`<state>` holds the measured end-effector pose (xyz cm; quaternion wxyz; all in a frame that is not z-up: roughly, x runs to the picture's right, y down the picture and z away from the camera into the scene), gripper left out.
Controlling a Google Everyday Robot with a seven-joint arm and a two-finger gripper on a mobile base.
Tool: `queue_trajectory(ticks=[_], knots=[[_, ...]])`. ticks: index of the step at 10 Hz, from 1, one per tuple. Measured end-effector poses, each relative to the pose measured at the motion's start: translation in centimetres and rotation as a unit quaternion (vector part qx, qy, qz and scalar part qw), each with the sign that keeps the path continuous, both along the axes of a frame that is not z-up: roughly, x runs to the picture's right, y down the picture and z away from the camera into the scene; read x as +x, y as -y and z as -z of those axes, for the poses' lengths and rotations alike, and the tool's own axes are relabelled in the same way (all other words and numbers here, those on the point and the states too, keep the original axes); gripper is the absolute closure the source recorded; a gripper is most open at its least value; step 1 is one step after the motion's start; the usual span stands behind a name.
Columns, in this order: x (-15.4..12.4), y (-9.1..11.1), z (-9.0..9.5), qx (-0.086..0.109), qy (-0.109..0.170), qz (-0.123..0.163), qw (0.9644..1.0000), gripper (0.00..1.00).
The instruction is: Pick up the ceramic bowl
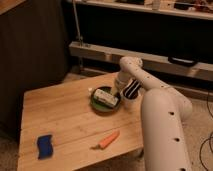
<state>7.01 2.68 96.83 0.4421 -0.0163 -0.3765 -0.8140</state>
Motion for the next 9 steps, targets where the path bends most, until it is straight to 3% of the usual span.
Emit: queue_trajectory(ticks=[3, 4, 6, 8, 9], knots=[[-0.3, -0.1, 0.0, -0.006, -0.002, 0.003, 1.0, 0.96], [-0.7, 0.2, 0.3, -0.007, 0.001, 0.001, 1.0, 1.0], [-1.7, 1.5, 1.4, -0.009, 0.01, -0.008, 0.9999, 1.0], [-3.0, 4.5, 3.8, -0.015, 0.025, -0.028, 0.9992, 1.0], [-3.4, 6.0, 5.2, -0.028, 0.028, -0.042, 0.9983, 1.0]])
